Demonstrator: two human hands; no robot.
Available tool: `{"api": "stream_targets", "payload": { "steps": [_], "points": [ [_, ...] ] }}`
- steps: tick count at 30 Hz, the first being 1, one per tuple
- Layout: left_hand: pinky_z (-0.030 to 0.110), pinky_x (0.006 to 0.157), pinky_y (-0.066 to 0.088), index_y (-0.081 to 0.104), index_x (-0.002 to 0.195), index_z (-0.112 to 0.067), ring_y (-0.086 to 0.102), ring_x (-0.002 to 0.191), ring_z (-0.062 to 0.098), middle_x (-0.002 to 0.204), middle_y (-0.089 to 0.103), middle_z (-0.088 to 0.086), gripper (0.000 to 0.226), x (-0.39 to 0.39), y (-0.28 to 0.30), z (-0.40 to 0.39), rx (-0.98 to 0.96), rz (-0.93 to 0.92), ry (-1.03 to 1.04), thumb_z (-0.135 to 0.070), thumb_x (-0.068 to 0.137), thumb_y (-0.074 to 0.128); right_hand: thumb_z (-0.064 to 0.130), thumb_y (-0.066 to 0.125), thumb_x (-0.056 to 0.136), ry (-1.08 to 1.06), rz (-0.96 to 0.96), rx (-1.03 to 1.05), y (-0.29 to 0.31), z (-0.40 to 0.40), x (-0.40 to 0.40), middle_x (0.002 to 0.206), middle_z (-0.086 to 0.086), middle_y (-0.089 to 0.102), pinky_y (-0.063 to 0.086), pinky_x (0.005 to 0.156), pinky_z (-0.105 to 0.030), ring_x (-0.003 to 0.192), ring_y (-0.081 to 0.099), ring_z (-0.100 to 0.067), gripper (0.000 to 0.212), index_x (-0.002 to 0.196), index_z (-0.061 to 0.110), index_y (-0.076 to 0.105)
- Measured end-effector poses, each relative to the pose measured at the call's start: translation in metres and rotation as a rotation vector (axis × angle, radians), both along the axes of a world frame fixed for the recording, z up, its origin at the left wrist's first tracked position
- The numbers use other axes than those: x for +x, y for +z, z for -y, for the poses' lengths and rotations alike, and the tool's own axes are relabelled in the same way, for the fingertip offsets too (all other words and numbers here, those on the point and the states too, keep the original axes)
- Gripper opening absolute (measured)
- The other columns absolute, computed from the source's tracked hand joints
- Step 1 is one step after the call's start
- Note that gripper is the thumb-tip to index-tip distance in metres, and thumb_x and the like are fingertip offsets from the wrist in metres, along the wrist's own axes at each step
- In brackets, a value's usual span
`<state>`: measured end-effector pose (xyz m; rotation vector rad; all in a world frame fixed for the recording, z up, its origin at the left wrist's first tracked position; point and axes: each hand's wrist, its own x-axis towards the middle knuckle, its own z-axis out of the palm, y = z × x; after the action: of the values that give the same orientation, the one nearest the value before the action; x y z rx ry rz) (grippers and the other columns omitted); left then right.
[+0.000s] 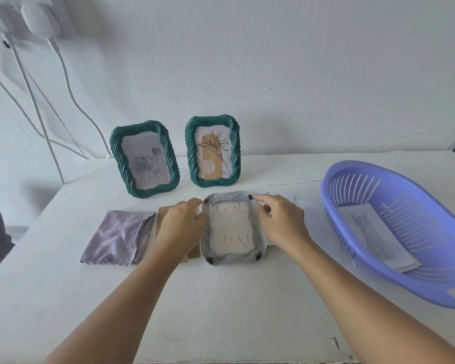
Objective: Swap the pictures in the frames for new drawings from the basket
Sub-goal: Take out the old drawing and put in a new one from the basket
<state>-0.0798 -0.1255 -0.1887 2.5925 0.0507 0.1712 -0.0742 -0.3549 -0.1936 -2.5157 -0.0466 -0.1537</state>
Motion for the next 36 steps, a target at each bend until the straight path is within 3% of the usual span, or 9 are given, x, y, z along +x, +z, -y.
{"api": "stream_targets", "payload": {
  "steps": [3, 7, 13, 18, 24, 27, 31, 36],
  "points": [
    [0.037, 0.077, 0.053, 0.061, 0.132, -0.021, 0.064, 0.09, 0.028, 0.093, 0.071, 0.004, 0.035, 0.003, 0.001, -0.003, 0.056, -0.055, -0.005, -0.029, 0.1, 0.049, 0.036, 0.051, 0.101, -0.047, -0.019, -0.071, 0.002, 0.01, 0.0, 0.111, -0.001, 0.059, 0.049, 0.089, -0.042, 0.106, 0.058, -0.025, 0.033, 0.133, 0.033, 0.06],
    [0.034, 0.072, 0.052, 0.066, 0.128, -0.02, 0.064, 0.085, 0.027, 0.086, 0.071, 0.004, 0.032, 0.002, 0.0, -0.001, 0.013, -0.079, -0.017, -0.025, 0.101, 0.051, 0.038, 0.051, 0.1, -0.123, -0.12, -0.223, 0.002, 0.019, -0.001, 0.129, -0.01, 0.046, 0.049, 0.087, -0.042, 0.117, 0.045, -0.034, 0.043, 0.143, 0.028, 0.047],
    [0.031, 0.064, 0.041, 0.071, 0.122, -0.02, 0.062, 0.085, 0.026, 0.082, 0.069, 0.003, 0.028, 0.001, 0.0, -0.002, 0.016, -0.078, -0.025, -0.023, 0.1, 0.053, 0.051, 0.053, 0.096, -0.189, -0.239, -0.312, 0.001, 0.027, -0.002, 0.139, -0.018, 0.037, 0.045, 0.09, -0.044, 0.121, 0.04, -0.039, 0.066, 0.149, 0.023, 0.026],
    [0.031, 0.068, 0.043, 0.07, 0.126, -0.021, 0.064, 0.09, 0.028, 0.093, 0.074, 0.007, 0.031, 0.002, 0.0, -0.002, -0.001, -0.084, -0.018, -0.024, 0.101, 0.052, 0.054, 0.058, 0.093, -0.211, -0.271, -0.248, 0.003, 0.027, 0.001, 0.134, -0.018, 0.037, 0.041, 0.087, -0.043, 0.119, 0.041, -0.04, 0.077, 0.152, 0.022, 0.02],
    [0.03, 0.068, 0.042, 0.069, 0.128, -0.02, 0.064, 0.092, 0.028, 0.096, 0.074, 0.007, 0.032, 0.002, 0.0, -0.002, -0.001, -0.084, -0.016, -0.024, 0.101, 0.052, 0.051, 0.076, 0.082, -0.284, -0.338, -0.059, 0.005, 0.033, 0.008, 0.141, -0.021, 0.034, 0.04, 0.103, -0.047, 0.13, 0.038, -0.043, 0.103, 0.156, 0.023, 0.009],
    [0.03, 0.065, 0.04, 0.07, 0.126, -0.02, 0.063, 0.087, 0.027, 0.09, 0.073, 0.007, 0.031, 0.001, 0.002, -0.002, -0.001, -0.081, -0.018, -0.023, 0.101, 0.053, 0.037, 0.071, 0.09, -0.298, -0.29, 0.019, 0.004, 0.033, 0.01, 0.142, -0.019, 0.035, 0.044, 0.097, -0.044, 0.121, 0.045, -0.038, 0.09, 0.156, 0.023, 0.011],
    [0.03, 0.064, 0.039, 0.069, 0.128, -0.021, 0.064, 0.088, 0.027, 0.093, 0.073, 0.007, 0.032, 0.001, 0.002, -0.002, 0.002, -0.087, -0.021, -0.023, 0.101, 0.053, 0.016, 0.051, 0.102, -0.247, -0.143, 0.099, 0.0, 0.034, 0.009, 0.133, -0.015, 0.04, 0.048, 0.077, -0.037, 0.093, 0.052, -0.027, 0.065, 0.156, 0.025, 0.017],
    [0.029, 0.061, 0.037, 0.069, 0.129, -0.023, 0.062, 0.084, 0.026, 0.093, 0.074, 0.007, 0.032, 0.001, 0.002, -0.001, -0.015, -0.09, -0.019, -0.023, 0.101, 0.053, 0.031, 0.058, 0.1, -0.208, -0.1, -0.035, -0.004, 0.033, 0.008, 0.132, -0.021, 0.042, 0.043, 0.086, -0.041, 0.116, 0.049, -0.039, 0.074, 0.157, 0.019, 0.013]
  ]
}}
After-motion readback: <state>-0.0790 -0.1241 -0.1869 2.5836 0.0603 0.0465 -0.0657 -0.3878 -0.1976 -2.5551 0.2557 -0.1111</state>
